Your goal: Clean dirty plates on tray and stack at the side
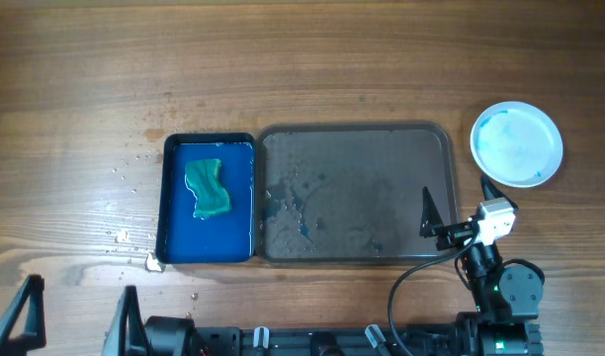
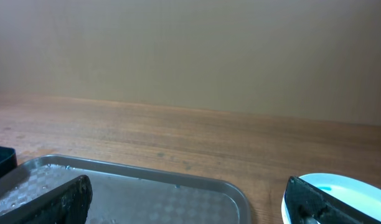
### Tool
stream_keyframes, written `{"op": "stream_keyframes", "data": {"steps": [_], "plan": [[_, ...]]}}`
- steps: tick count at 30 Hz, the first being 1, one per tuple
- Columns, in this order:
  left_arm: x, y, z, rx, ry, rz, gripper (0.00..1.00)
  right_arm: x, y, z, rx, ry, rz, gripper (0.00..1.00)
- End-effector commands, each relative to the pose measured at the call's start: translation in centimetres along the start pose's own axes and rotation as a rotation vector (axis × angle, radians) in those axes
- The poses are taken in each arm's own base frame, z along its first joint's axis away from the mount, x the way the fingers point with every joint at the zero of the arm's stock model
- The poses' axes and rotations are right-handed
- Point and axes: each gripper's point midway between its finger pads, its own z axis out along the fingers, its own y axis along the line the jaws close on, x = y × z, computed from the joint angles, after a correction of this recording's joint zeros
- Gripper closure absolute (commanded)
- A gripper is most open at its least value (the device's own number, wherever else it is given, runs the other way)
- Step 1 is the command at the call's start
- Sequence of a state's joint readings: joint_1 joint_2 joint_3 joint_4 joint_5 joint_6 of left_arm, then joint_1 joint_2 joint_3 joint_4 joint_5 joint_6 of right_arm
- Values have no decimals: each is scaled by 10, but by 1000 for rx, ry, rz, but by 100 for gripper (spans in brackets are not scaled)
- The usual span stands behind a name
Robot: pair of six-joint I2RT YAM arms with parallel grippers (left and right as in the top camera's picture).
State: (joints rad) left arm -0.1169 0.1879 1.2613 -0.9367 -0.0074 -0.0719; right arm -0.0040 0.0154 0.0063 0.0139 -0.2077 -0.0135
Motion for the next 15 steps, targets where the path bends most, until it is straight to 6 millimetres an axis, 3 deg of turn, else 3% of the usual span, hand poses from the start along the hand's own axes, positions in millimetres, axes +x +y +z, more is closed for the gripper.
{"op": "stream_keyframes", "data": {"steps": [1, 3, 15], "plan": [[17, -2, -8, 36, -54, 12, 0, -2, -1, -1, 8, -10, -15, 0], [29, -1, -3, 35, -75, 13, 0, -2, -1, -1, 8, -10, -15, 0], [114, 14, 103, 27, -116, -16, 0, -2, -1, -1, 8, -10, -15, 0]]}}
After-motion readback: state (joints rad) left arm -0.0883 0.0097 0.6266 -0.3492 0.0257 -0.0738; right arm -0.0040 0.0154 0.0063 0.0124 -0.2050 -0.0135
